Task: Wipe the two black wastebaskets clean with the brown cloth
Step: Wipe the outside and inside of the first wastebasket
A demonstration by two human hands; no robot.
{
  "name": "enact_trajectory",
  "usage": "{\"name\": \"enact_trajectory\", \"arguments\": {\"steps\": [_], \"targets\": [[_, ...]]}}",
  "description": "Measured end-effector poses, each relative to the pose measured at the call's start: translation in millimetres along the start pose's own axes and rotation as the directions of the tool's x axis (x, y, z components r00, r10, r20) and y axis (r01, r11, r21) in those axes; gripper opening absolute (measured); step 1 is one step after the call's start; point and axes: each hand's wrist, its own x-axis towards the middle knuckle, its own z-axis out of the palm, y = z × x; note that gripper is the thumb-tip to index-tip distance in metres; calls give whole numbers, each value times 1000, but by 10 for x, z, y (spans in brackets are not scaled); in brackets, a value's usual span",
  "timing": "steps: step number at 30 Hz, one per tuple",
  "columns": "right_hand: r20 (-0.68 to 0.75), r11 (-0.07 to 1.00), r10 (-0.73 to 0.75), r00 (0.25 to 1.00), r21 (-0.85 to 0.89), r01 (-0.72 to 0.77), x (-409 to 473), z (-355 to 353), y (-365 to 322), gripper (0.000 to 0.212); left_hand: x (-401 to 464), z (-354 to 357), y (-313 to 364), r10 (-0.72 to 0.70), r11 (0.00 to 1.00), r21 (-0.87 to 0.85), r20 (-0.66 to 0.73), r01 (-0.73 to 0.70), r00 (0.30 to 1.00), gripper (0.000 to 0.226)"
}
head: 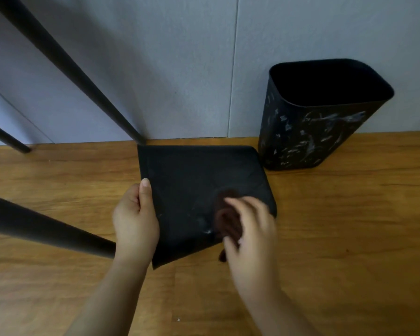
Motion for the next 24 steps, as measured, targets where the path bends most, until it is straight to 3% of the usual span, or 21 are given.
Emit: {"name": "enact_trajectory", "arguments": {"steps": [2, 3, 7, 11, 12, 15, 17, 20, 22, 24], "targets": [[84, 986, -158, 984, -31, 162, 32, 13, -13, 70, 18, -22, -22, -7, 1000, 16, 0, 7, 1000, 47], [82, 986, -155, 985, -50, 159, 100, -3, 46, 69, 24, -35, -34, -8, 1000, 24, 0, 8, 1000, 49], [-89, 984, 180, 980, 4, -181, 342, -121, 327, 60, 18, -48, -23, 6, 1000, 9, -3, -6, 1000, 51], [-91, 977, 201, 975, -51, -206, 149, -71, 73, 65, -4, 28, 50, -5, 1000, -31, -3, 5, 1000, 46], [-34, 986, 162, 986, -32, -163, 55, -33, -71, 69, -7, 47, 60, -17, 999, -44, -5, 16, 1000, 45], [152, 986, -169, 974, 25, 167, -167, 55, -383, 77, -9, 67, 55, -29, 998, -56, -6, 29, 1000, 44], [167, 967, -254, 953, 7, 256, -92, 35, -325, 75, -14, 51, 49, -38, 998, -50, 2, 38, 999, 42], [48, 998, -13, 999, -59, 16, 150, -38, -32, 67, -20, 18, 42, -45, 998, -48, 4, 45, 999, 43], [-99, 985, 168, 981, -32, -172, 252, -90, 149, 62, -32, 23, 52, -41, 998, -52, 3, 41, 999, 45], [-146, 969, 237, 960, -30, -244, 216, -88, 140, 61, -38, 40, 73, -37, 998, -53, -3, 37, 999, 48]]}}
